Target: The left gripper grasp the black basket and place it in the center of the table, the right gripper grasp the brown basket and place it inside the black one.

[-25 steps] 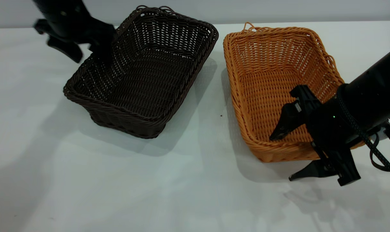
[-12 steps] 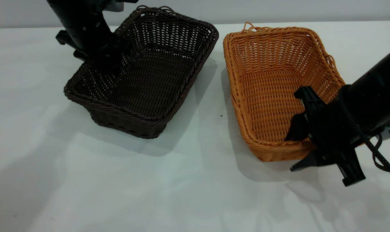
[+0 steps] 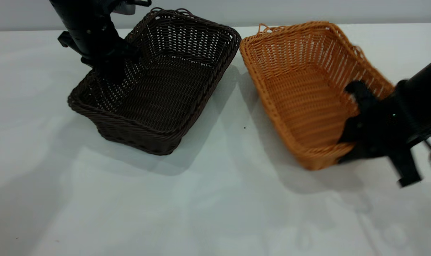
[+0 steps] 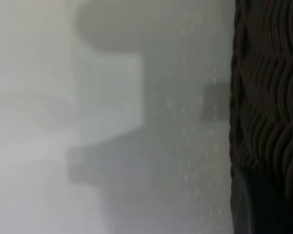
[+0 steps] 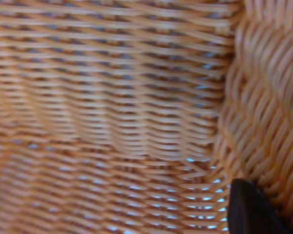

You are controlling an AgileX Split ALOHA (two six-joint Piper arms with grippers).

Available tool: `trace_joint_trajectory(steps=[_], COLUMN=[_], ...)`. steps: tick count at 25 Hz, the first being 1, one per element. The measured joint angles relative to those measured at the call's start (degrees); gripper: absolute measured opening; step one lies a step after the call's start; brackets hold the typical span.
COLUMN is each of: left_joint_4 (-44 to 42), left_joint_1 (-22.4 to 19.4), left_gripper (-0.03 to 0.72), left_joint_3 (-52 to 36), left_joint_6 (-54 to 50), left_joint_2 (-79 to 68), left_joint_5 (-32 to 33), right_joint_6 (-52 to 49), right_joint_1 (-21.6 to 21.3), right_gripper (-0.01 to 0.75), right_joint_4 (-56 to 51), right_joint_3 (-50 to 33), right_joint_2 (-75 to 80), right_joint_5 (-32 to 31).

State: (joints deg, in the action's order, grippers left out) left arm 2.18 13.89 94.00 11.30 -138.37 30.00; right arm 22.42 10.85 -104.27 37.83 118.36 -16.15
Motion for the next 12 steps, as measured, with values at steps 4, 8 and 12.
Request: trace_joint_trajectory(steps=[4, 8, 12], left_joint_4=[-0.6, -0.5, -0.5], left_joint_1=[0.2, 1.5, 5.0], left_gripper=[0.072, 0.072, 0.072], left_joint_3=[0.2, 0.3, 0.3], left_joint_6=[5.6, 11.5, 21.8], left_joint_2=[0.0, 0.0, 0.0], left_joint_5=[2.1, 2.4, 0.9], right_joint_6=[6.2, 6.9, 3.7], right_joint_1=[-7.5, -16.3, -22.6], right_gripper=[0.064, 0.064, 0.064], right_joint_4=[4.9, 16.7, 32.0], right_joint_3=[0.0, 1.7, 8.0], right_joint_2=[-5.1, -9.0, -10.0], right_joint_5=[-2.8, -9.5, -22.3])
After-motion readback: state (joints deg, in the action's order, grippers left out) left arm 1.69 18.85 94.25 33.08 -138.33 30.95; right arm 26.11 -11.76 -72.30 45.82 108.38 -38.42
